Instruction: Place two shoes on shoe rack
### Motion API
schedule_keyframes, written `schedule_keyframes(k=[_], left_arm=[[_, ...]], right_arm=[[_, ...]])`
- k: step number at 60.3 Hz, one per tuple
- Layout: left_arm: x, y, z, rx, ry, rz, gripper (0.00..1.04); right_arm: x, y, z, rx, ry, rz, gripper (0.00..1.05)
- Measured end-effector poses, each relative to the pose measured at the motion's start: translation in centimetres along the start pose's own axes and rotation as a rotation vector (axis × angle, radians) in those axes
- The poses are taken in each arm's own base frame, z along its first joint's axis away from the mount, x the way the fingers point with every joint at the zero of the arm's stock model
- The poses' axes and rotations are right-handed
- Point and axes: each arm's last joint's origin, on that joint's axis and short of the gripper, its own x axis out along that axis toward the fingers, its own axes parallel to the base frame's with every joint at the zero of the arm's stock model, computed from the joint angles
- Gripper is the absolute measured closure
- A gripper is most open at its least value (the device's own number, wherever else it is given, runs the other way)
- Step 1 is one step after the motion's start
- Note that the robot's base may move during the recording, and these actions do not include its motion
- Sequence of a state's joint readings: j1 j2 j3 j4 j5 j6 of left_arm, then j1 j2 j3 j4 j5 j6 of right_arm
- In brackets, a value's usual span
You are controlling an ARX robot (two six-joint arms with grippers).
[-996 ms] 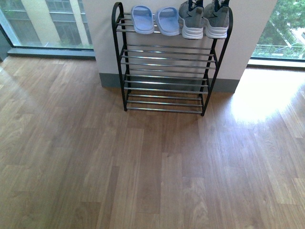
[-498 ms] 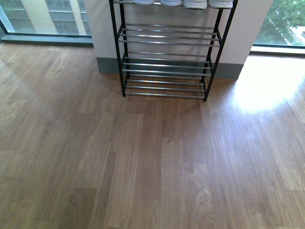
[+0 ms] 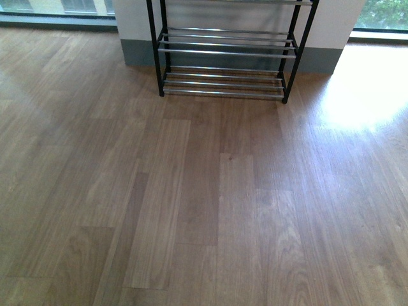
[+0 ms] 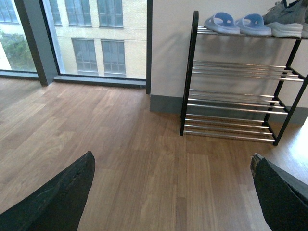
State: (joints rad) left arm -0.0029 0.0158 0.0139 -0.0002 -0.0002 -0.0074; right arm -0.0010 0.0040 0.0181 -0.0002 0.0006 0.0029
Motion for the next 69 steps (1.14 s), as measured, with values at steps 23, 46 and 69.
schedule_keyframes(k=[23,46,69], left_arm=[[0.00,0.00,0.00,0.000,0.000,0.000,0.09],[0.00,0.00,0.00,0.000,0.000,0.000,0.09],[0.00,0.00,0.00,0.000,0.000,0.000,0.09]], right_arm=[[0.00,0.00,0.00,0.000,0.000,0.000,0.09],[0.00,0.00,0.00,0.000,0.000,0.000,0.09],[0.00,0.00,0.00,0.000,0.000,0.000,0.09]])
